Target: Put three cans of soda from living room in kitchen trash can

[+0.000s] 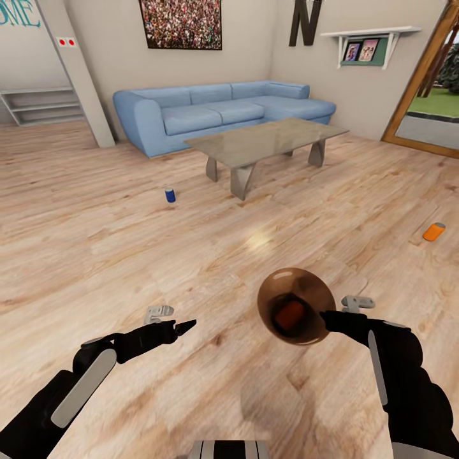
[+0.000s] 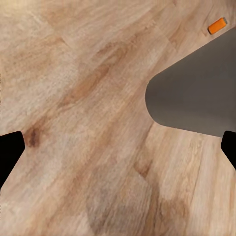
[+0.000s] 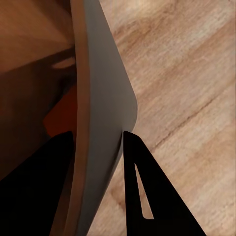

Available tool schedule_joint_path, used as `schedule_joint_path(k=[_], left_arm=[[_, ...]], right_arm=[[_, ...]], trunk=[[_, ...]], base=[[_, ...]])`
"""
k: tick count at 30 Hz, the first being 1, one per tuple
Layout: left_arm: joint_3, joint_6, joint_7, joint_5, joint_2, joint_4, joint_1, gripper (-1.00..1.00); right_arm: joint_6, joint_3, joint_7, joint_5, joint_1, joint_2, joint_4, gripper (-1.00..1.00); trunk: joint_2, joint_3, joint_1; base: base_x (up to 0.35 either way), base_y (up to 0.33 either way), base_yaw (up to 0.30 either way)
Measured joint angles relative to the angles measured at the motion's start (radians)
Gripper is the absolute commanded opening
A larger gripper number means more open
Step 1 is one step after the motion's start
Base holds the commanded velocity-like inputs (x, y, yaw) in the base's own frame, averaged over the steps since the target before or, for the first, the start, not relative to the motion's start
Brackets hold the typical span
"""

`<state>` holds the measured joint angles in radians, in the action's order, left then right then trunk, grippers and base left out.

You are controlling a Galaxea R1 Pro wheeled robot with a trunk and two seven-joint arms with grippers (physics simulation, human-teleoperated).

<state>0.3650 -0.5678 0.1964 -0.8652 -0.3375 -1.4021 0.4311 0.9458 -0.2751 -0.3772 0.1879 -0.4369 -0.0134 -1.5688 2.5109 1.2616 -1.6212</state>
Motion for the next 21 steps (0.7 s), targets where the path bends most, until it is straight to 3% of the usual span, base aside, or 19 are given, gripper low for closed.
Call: schedule_joint_path(k=[21], left_arm=[[0.0, 0.0, -0.001, 0.0, 0.002, 0.0, 0.0, 1.0]], right_arm=[[0.001, -0.001, 0.0, 0.001, 0.0, 0.0, 0.0, -1.0]], trunk=[[0.0, -0.034, 0.0]], base=[[0.024, 0.0, 0.0]])
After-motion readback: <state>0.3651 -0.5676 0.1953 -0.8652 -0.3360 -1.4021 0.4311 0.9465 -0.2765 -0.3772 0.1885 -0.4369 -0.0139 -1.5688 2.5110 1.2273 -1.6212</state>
